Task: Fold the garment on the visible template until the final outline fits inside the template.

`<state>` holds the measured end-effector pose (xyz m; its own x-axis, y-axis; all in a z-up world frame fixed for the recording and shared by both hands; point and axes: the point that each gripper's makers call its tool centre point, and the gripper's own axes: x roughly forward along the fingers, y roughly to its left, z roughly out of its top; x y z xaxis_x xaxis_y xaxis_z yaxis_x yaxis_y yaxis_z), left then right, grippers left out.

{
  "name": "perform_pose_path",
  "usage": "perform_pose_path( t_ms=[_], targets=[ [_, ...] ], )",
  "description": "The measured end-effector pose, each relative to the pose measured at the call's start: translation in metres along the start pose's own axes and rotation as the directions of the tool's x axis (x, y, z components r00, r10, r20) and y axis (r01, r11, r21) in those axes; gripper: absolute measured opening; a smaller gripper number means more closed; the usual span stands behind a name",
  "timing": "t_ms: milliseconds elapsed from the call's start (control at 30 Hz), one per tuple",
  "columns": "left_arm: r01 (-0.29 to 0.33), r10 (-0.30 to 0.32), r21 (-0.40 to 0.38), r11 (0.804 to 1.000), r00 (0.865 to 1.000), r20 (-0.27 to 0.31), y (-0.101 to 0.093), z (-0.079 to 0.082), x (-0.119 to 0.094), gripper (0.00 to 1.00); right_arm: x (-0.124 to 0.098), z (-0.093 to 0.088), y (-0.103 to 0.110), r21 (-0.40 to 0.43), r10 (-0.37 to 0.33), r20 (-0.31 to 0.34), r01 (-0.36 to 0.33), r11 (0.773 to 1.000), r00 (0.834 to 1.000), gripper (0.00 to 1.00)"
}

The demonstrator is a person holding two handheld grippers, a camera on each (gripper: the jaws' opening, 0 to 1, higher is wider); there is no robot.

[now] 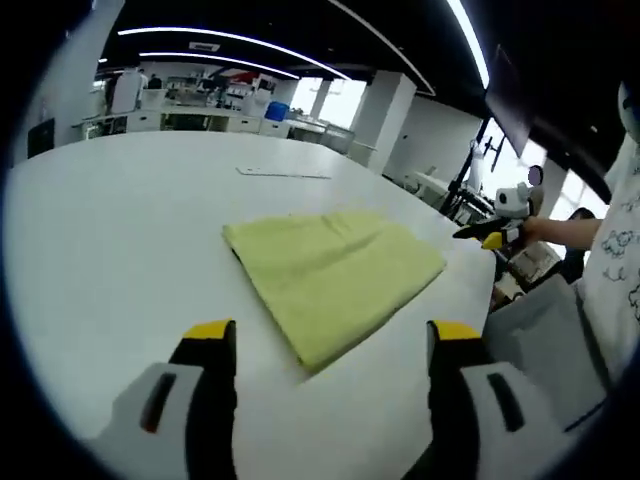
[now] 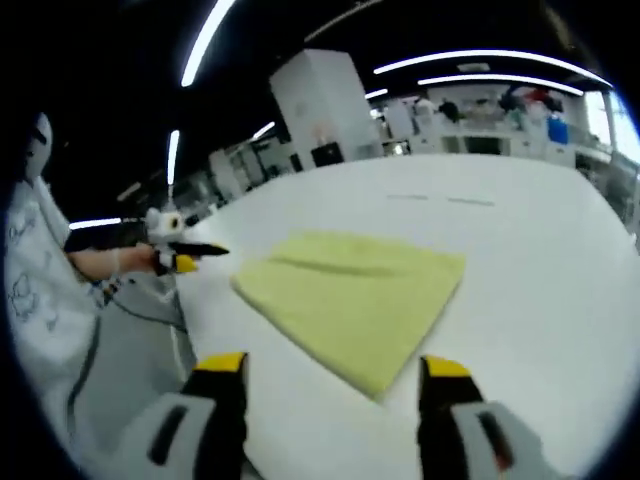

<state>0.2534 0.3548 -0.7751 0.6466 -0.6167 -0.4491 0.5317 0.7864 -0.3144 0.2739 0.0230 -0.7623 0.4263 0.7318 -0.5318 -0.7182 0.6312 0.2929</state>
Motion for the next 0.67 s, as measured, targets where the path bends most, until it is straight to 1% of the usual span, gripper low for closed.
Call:
perform_pose_path(
  t_ms=[67,100,133,167,200,233,267,300,333,367,400,433,500,600,667],
  targets=[
    [-0.004,0.004,0.006,1.000,1.000,-0.001,-0.007,0.002,0.001,0.88,-0.001,-0.003,0.000,-0.008,-0.027,-0.013,0.027,1.000,1.000,0.85],
    [-0.017,0.017,0.007,1.000,1.000,0.006,-0.007,0.003,0.002,0.92,-0.001,-0.004,-0.001,-0.020,-0.050,-0.014,0.050,0.999,0.999,0.94],
    [-0.037,0.037,-0.002,0.999,0.999,0.010,-0.005,0.004,0.002,0.97,-0.001,-0.006,-0.003,-0.024,-0.069,-0.018,0.069,0.997,0.997,1.00],
    [-0.054,0.054,-0.013,0.998,0.998,0.015,-0.005,0.006,0.003,1.00,-0.001,-0.011,-0.006,-0.038,-0.089,-0.036,0.088,0.995,0.995,0.99],
    [-0.055,0.055,-0.010,0.998,0.998,0.015,-0.005,0.006,0.002,0.99,-0.003,-0.014,-0.010,-0.054,-0.119,-0.048,0.116,0.992,0.992,0.99],
    [-0.059,0.059,-0.013,0.998,0.998,0.031,-0.006,0.009,0.002,0.99,-0.003,-0.017,-0.013,-0.073,-0.136,-0.050,0.132,0.989,0.989,0.99],
    [-0.056,0.057,-0.017,0.998,0.998,0.040,-0.008,0.010,0.002,0.99,-0.003,-0.019,-0.013,-0.072,-0.140,-0.050,0.136,0.988,0.989,0.99],
    [-0.048,0.049,-0.025,0.999,0.998,0.041,-0.011,0.011,0.002,0.99,-0.003,-0.020,-0.012,-0.067,-0.139,-0.052,0.135,0.989,0.989,0.99],
    [-0.043,0.044,-0.030,0.999,0.998,0.044,-0.012,0.011,0.002,0.99,-0.004,-0.020,-0.011,-0.044,-0.139,-0.044,0.137,0.990,0.989,0.99],
    [-0.044,0.045,-0.031,0.999,0.998,0.045,-0.012,0.011,0.002,0.99,-0.005,-0.018,-0.008,-0.023,-0.138,-0.021,0.138,0.990,0.990,0.99],
    [-0.044,0.045,-0.030,0.999,0.998,0.045,-0.014,0.011,0.003,0.99,-0.005,-0.014,-0.007,0.003,-0.149,0.018,0.149,0.989,0.989,0.99],
    [-0.043,0.044,-0.027,0.999,0.998,0.044,-0.016,0.011,0.003,0.99,-0.007,-0.015,-0.007,0.014,-0.153,0.025,0.153,0.988,0.988,0.99],
    [-0.037,0.038,-0.021,0.999,0.998,0.047,-0.019,0.012,0.004,0.99,-0.008,-0.021,-0.007,0.022,-0.153,0.026,0.153,0.988,0.988,0.99],
    [-0.030,0.030,0.012,0.999,0.999,0.030,-0.023,0.011,0.006,0.99,-0.009,-0.029,-0.007,0.021,-0.162,0.018,0.162,0.987,0.987,0.99],
    [-0.026,0.025,0.020,0.999,0.999,0.025,-0.025,0.011,0.008,0.99,-0.011,-0.031,-0.008,0.021,-0.173,0.020,0.172,0.985,0.985,0.99]
  ],
)
